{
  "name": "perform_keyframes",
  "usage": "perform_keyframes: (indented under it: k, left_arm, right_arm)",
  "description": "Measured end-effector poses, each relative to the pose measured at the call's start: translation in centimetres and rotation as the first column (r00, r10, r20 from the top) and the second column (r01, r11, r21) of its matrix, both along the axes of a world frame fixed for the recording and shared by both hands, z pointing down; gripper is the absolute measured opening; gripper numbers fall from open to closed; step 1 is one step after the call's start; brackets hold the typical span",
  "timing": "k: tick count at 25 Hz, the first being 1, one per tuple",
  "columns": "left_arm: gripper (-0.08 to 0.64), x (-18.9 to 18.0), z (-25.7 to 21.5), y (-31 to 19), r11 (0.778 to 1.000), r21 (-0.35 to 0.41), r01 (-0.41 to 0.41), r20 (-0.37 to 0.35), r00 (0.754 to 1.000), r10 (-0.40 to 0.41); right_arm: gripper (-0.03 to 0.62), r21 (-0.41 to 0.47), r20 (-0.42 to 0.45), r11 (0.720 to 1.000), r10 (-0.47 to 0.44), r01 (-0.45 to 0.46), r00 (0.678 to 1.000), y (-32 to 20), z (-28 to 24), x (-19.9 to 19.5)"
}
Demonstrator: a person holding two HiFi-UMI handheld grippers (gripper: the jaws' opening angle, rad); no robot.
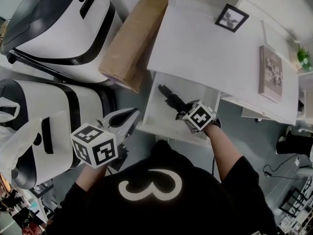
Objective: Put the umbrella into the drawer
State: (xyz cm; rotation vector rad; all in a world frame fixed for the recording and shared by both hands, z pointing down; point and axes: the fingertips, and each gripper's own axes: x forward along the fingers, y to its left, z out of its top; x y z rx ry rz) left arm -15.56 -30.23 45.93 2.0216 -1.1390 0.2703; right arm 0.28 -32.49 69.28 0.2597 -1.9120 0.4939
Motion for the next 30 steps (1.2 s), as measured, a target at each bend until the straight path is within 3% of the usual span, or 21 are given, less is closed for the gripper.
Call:
perform_keyframes:
  k: [11,19,26,30]
  left_arm:
    - [0.009,-0.2,1.3,0.1,1.0,-0.027,-0.01,-0.004,1.0,0.01]
    - [0.009,-0.6,2.1,0.9,0.999,-0.043,-0.005,0.001,1.0,0.005]
    - [0.009,-1.0,1.8,1.9,0.999,-0.042,-0.005,0.027,1.0,0.007]
    - [0.009,-0.8,1.6,2.4,0.999,-0.03,-0.019,0.04,0.999,0.02]
  right_arm:
    - [0.229,0.003,-0.107,0.999,-0.05,0.05,0.993,-0.4,5.2,0.3]
    - [0.236,0.034,-0.137,0.994,-0.1,0.106,0.985,0.0,8.0,0.4]
    - [0.256,0.026,-0.132,0.996,-0.075,0.079,0.988,0.2,9.0,0.8]
    - [0.289,-0.03,-0.174,0.999,-0.032,0.027,0.984,0.9,8.9,1.9]
